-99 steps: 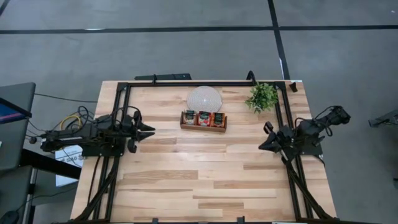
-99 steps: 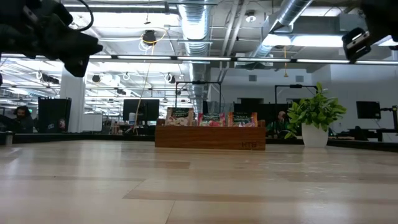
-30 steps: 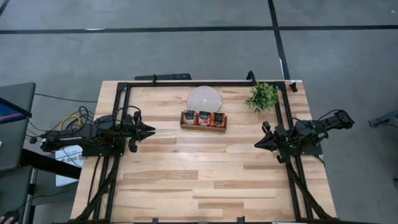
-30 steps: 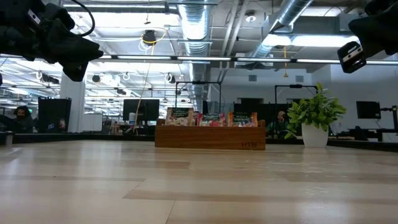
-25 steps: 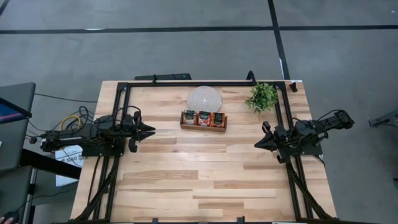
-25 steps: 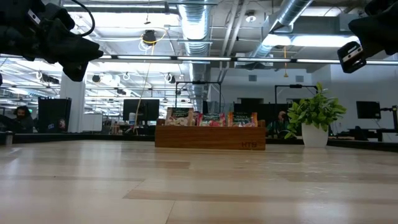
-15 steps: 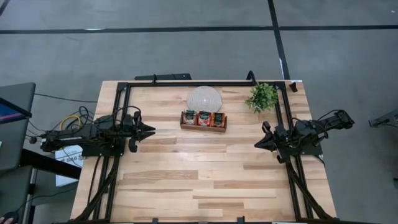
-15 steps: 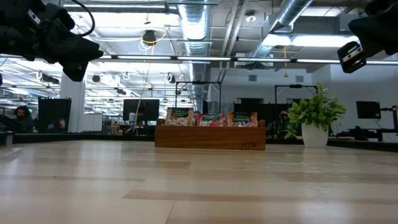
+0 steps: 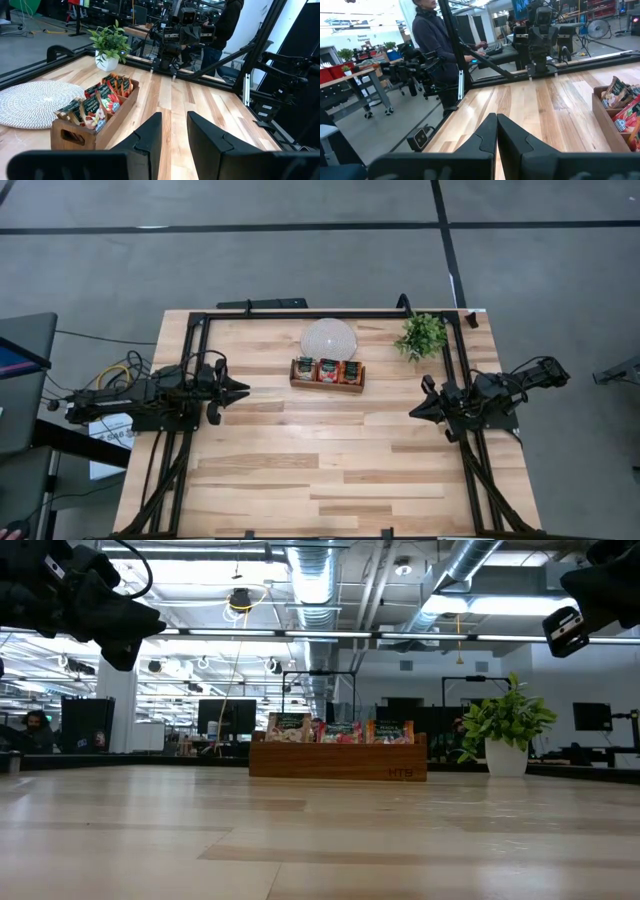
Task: Pick & Place Tea
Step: Return to Home Position
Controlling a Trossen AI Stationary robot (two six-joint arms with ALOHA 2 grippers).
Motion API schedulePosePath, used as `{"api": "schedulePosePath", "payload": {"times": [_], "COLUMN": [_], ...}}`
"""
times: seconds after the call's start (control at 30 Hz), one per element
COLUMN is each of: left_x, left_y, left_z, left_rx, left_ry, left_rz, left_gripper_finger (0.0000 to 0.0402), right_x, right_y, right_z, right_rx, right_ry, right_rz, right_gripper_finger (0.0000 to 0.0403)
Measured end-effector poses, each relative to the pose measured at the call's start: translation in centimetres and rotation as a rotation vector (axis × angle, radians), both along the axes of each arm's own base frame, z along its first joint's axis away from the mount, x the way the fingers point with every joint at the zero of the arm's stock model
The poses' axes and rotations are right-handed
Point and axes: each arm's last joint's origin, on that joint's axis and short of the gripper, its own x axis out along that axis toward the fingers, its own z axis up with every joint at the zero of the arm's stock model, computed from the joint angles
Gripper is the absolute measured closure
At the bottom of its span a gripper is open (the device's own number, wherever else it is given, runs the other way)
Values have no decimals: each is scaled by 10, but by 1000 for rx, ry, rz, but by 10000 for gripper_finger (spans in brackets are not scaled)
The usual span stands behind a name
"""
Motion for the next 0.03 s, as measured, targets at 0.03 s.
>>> {"api": "schedulePosePath", "payload": {"times": [0.03], "left_x": [0], "left_y": [0], "left_z": [0], "left_rx": [0], "left_ry": [0], "left_rz": [0], "left_gripper_finger": [318], "right_x": [0], "right_y": [0], "right_z": [0], "right_rx": [0], "right_ry": [0], "right_rz": [0], "right_gripper_finger": [399]}}
